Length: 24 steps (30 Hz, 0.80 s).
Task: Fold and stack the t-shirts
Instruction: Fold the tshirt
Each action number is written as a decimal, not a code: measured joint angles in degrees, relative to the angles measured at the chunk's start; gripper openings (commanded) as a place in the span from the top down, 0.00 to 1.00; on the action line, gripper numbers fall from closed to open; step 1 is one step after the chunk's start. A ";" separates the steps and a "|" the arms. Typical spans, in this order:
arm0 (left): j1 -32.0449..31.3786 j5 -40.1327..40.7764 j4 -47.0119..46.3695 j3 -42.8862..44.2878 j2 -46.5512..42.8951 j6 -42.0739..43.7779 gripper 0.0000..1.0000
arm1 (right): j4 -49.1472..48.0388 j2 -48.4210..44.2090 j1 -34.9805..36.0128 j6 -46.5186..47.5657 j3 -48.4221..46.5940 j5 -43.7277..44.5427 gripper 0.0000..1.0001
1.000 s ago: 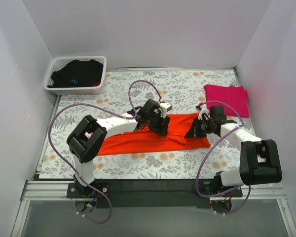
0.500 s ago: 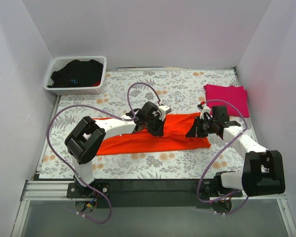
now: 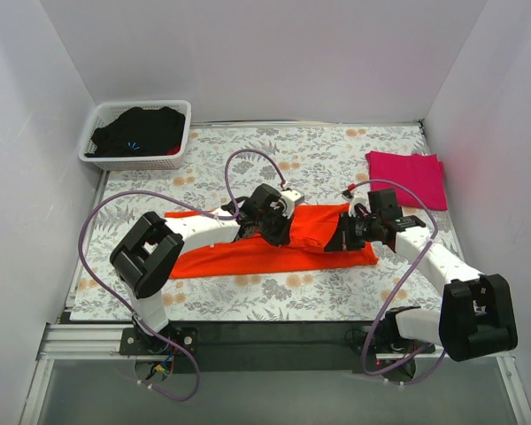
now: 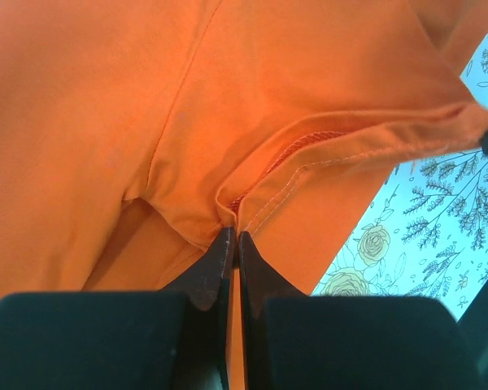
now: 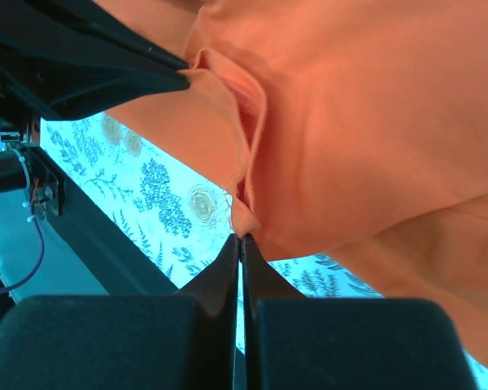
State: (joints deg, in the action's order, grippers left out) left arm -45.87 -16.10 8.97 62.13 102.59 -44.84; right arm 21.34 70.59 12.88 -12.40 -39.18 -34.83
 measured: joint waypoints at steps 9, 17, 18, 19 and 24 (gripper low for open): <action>0.00 0.55 0.02 -0.68 -0.39 1.51 0.98 | 1.14 -0.28 4.57 -4.00 -0.04 2.60 0.99; 0.00 -0.98 0.26 -0.81 -1.53 1.11 0.98 | 3.30 -1.20 5.20 -4.74 -0.74 8.85 0.99; 0.00 -1.60 0.24 -0.87 -1.81 0.85 0.98 | 4.02 -1.46 5.20 -4.59 -1.25 10.03 0.99; 0.00 -2.23 0.17 -0.94 -2.03 0.44 0.98 | 4.74 -1.64 5.20 -4.35 -1.88 11.15 0.99; 0.00 -4.66 -0.02 -2.19 -2.23 -0.96 0.98 | 6.69 -1.77 5.18 -3.45 -4.92 14.67 0.99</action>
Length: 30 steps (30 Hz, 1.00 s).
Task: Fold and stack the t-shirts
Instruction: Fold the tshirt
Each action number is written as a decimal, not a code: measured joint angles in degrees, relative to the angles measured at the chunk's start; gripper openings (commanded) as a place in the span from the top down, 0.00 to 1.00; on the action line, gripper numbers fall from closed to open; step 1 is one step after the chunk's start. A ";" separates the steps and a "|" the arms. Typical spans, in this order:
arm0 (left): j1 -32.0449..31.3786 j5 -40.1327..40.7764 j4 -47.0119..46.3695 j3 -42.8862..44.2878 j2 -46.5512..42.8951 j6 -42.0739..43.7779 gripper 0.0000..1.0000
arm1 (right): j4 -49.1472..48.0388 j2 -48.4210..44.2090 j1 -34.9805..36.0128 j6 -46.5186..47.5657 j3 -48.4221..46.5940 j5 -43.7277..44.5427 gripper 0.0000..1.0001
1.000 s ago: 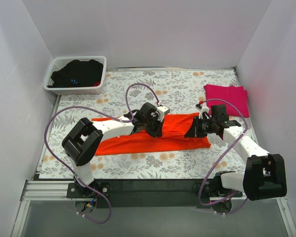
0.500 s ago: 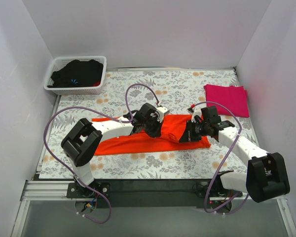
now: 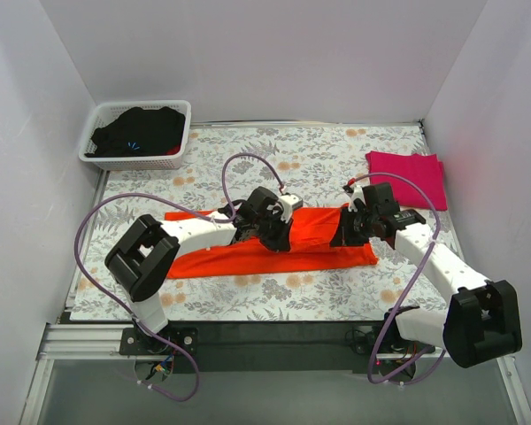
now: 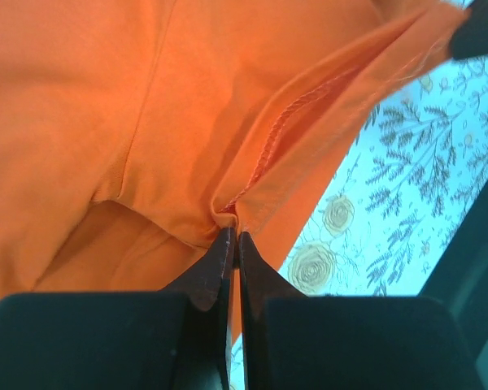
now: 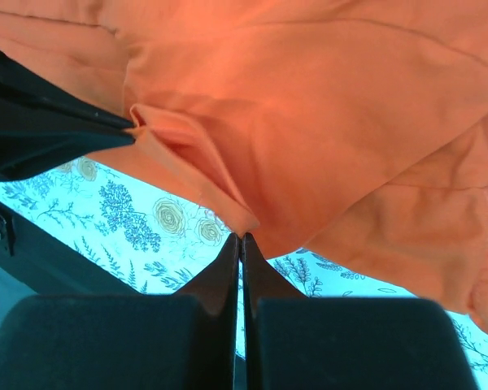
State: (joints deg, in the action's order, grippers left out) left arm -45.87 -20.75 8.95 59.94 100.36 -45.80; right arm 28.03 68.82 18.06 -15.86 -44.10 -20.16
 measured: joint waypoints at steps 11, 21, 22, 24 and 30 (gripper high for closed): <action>-0.02 -0.26 0.28 -0.70 0.42 -2.08 0.95 | 2.51 1.51 -0.04 2.73 -3.50 2.34 0.99; 1.31 6.78 0.22 7.65 5.40 -6.38 0.95 | 2.21 9.70 -0.87 5.38 -10.67 5.22 0.99; 1.75 7.39 0.09 8.13 5.75 -6.91 0.94 | 2.21 10.51 -1.09 5.55 -10.99 5.64 0.99; 2.58 8.66 -0.02 8.81 6.34 -7.82 0.94 | 2.05 11.89 -1.62 5.68 -11.21 6.97 0.99; 3.50 10.05 -0.42 9.55 7.87 -10.16 0.90 | 1.86 13.79 -3.34 5.60 -11.21 8.74 0.99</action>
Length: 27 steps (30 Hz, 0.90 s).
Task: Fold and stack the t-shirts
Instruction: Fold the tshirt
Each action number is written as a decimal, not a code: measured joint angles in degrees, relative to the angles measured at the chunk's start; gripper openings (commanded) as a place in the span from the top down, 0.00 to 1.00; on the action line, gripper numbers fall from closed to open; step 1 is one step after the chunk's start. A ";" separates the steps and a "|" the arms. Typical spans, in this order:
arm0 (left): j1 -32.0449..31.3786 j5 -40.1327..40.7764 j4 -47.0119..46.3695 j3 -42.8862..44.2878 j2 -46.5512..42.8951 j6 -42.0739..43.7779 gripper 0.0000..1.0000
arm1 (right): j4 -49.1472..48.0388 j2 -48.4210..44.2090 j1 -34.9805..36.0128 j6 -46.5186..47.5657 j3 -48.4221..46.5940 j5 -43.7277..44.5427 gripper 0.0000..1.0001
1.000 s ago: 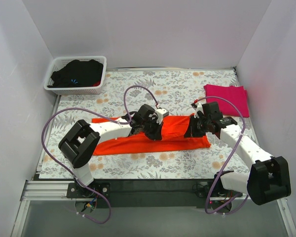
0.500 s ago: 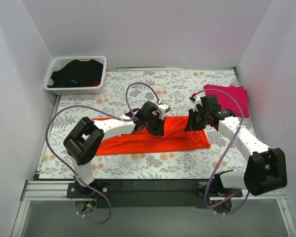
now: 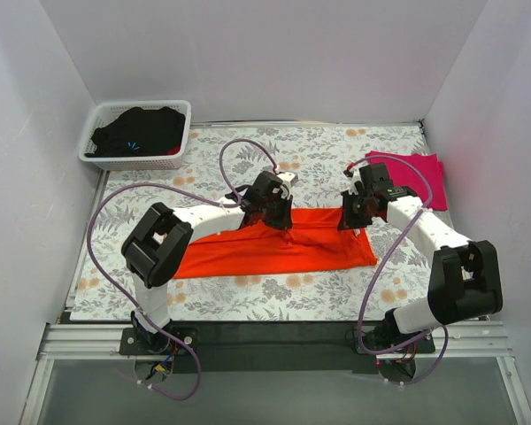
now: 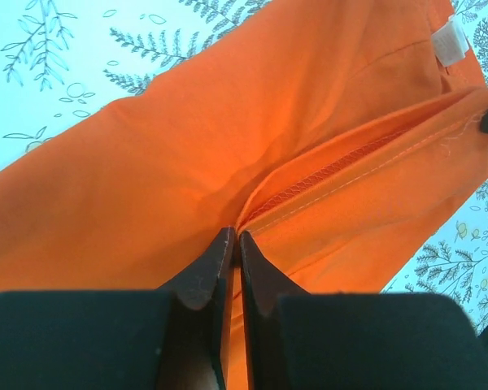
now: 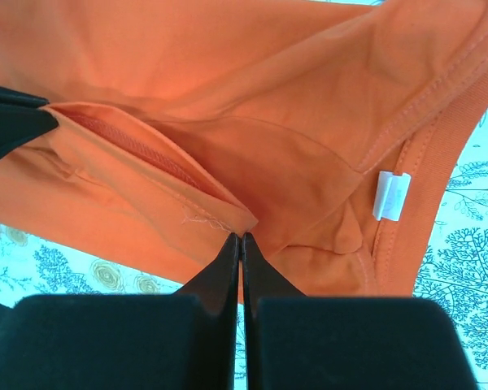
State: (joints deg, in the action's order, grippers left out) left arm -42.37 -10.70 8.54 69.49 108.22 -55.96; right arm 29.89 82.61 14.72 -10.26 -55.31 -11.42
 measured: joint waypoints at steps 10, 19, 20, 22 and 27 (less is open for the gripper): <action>0.46 3.98 1.68 0.59 -0.13 -2.36 0.28 | 0.39 0.76 -2.14 -0.94 0.59 2.99 0.59; 11.98 13.40 2.32 -8.22 -12.92 -11.04 0.55 | -4.22 7.19 -7.37 -1.86 -9.16 2.05 0.69; 14.19 14.16 2.49 -9.25 -13.44 -12.15 0.57 | -5.14 8.44 -7.85 -2.16 -9.20 1.64 0.71; 18.73 15.67 3.06 -11.06 -13.35 -13.75 0.60 | -6.56 11.15 -8.83 -2.86 -9.20 0.55 0.72; 24.28 17.29 6.34 -13.66 -11.41 -17.22 0.63 | -9.88 17.57 -11.47 -4.11 -9.18 -2.82 0.74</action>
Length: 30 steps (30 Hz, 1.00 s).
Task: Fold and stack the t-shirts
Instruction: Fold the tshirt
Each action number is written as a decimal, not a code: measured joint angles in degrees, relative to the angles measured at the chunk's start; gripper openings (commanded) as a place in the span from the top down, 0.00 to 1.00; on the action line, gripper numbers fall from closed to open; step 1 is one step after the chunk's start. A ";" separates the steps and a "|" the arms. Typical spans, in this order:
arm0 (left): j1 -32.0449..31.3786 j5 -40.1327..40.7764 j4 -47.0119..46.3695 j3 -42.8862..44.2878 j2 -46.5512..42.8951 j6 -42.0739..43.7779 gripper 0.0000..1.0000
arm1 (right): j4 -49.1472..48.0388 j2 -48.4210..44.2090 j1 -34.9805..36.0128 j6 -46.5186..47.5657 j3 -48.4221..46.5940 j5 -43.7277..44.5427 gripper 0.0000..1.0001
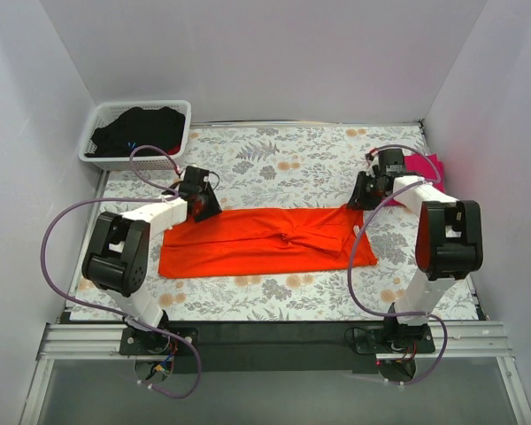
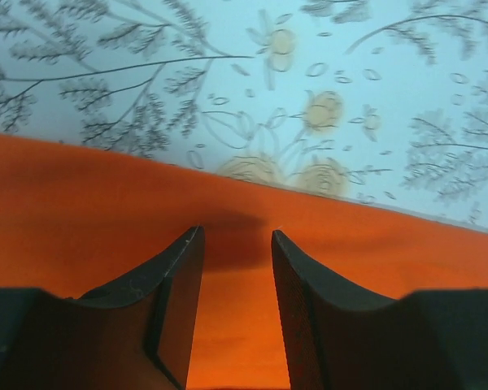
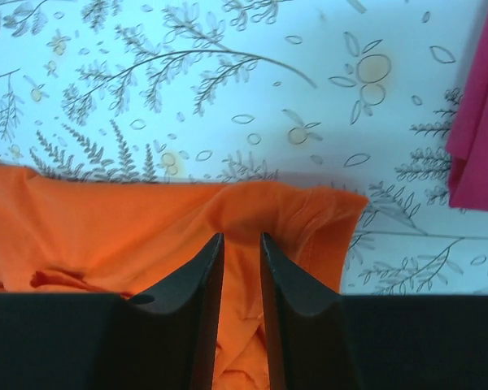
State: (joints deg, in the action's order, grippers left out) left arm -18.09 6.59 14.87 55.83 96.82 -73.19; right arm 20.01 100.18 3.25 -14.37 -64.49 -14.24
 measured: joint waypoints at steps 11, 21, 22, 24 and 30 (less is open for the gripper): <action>8.48 -3.48 0.92 -0.76 1.77 -6.78 0.64 | -4.17 5.90 -7.43 -2.47 0.24 -4.55 0.73; 10.21 -6.67 3.48 0.11 0.09 -4.79 0.32 | -3.50 0.61 -6.71 -2.23 1.11 -5.25 0.69; 9.99 -6.82 4.28 0.13 -0.68 -4.44 0.30 | -3.61 -1.38 -6.23 -2.29 1.73 -5.27 0.69; 9.75 -7.50 5.62 0.13 -3.02 -3.52 0.30 | -3.58 -5.35 -4.68 -2.64 3.19 -5.57 0.69; 8.76 -8.79 6.01 -0.42 -9.70 -1.97 0.30 | -4.33 -11.34 1.07 -4.74 8.68 -7.89 0.69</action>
State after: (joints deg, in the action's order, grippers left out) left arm -9.32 -2.20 20.88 55.42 87.11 -75.16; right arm 15.68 88.84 4.32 -19.11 -55.81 -22.13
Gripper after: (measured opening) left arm 0.702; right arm 0.306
